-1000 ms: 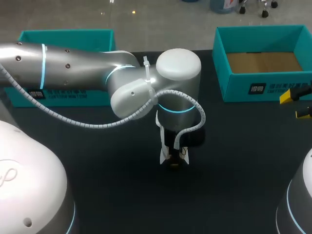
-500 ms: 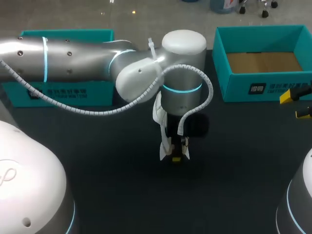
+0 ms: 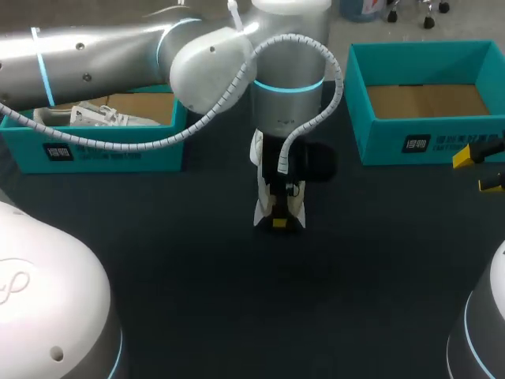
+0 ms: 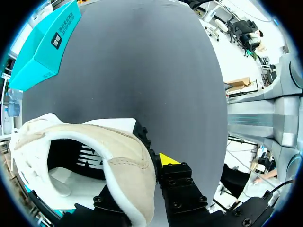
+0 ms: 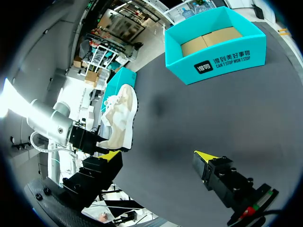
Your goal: Take the shoe out of the shoebox, open the shoe tongue, remove and reinsert the insole, then place the shoe into the shoebox
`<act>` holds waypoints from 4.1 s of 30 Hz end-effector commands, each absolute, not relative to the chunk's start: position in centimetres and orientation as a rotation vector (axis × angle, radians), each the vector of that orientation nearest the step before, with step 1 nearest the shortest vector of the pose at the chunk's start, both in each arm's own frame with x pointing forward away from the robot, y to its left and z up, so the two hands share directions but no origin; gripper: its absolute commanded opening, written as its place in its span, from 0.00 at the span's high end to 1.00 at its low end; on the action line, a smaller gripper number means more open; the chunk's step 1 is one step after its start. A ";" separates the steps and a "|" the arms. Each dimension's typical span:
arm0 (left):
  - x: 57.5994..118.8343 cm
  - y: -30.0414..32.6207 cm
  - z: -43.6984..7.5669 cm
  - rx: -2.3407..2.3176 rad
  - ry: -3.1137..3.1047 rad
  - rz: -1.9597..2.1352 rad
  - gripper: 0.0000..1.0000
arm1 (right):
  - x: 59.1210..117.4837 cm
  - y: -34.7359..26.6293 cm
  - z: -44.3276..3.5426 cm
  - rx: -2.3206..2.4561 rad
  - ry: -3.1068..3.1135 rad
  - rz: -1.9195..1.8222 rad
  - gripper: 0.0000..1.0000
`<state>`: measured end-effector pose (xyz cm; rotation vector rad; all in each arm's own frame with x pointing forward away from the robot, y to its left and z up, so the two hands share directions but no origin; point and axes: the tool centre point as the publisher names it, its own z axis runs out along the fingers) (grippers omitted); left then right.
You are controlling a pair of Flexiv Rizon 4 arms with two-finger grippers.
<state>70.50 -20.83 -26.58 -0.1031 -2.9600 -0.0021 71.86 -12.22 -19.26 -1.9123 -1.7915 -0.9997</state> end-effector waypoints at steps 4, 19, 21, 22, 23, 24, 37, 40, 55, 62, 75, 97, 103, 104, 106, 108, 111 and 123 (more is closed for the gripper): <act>70.4 -20.0 -20.6 -0.122 -3.028 0.030 1.00 | 71.8 -12.1 -19.3 -1.916 -1.792 -0.997 0.00; 70.1 -20.1 -18.1 -0.136 -3.095 0.026 1.00 | 71.8 -12.1 -19.3 -1.916 -1.792 -0.997 0.00; 70.1 -20.1 -18.1 -0.136 -3.095 0.026 1.00 | 71.8 -12.1 -19.3 -1.916 -1.792 -0.997 0.00; 70.1 -20.1 -18.1 -0.136 -3.095 0.026 1.00 | 71.8 -12.1 -19.3 -1.916 -1.792 -0.997 0.00; 70.1 -20.1 -18.1 -0.136 -3.095 0.026 1.00 | 71.8 -12.1 -19.3 -1.916 -1.792 -0.997 0.00; 70.1 -20.1 -18.1 -0.136 -3.095 0.026 1.00 | 71.8 -12.1 -19.3 -1.916 -1.792 -0.997 0.00; 71.8 -13.9 -16.8 -0.350 -2.981 0.038 1.00 | 71.8 -12.1 -19.3 -1.916 -1.792 -0.997 0.00; 72.3 -12.2 -16.9 -0.366 -2.971 0.027 1.00 | 71.8 -12.1 -19.3 -1.916 -1.792 -0.997 0.00; 77.2 -0.9 -18.2 -0.417 -2.930 0.029 1.00 | 71.8 -12.1 -19.3 -1.916 -1.792 -0.997 0.00; 79.5 3.9 -18.6 -0.394 -2.914 -0.005 1.00 | 71.8 -12.1 -19.3 -1.916 -1.792 -0.997 0.00; 82.7 11.5 -17.2 -0.195 -2.932 -0.023 1.00 | 71.8 -12.1 -19.3 -1.916 -1.792 -0.997 0.00; 85.5 15.3 -17.0 -0.047 -2.916 -0.045 1.00 | 71.8 -12.1 -19.3 -1.916 -1.792 -0.997 0.00; 85.5 15.3 -17.0 -0.047 -2.916 -0.045 1.00 | 71.8 -12.1 -19.3 -1.916 -1.792 -0.997 0.00; 85.5 15.3 -17.0 -0.047 -2.916 -0.045 1.00 | 71.8 -12.1 -19.3 -1.916 -1.792 -0.997 0.00; 85.5 15.3 -17.0 -0.047 -2.916 -0.045 1.00 | 71.8 -12.1 -19.3 -1.916 -1.792 -0.997 0.00; 86.0 16.3 -17.1 -0.079 -2.914 -0.046 1.00 | 71.8 -12.1 -19.3 -1.916 -1.792 -0.997 0.00; 87.1 17.9 -17.2 -0.082 -2.944 -0.090 1.00 | 71.8 -12.1 -19.3 -1.916 -1.792 -0.997 0.00; 92.1 24.2 -17.8 -0.266 -2.955 -0.170 1.00 | 71.8 -12.1 -19.3 -1.916 -1.792 -0.997 0.00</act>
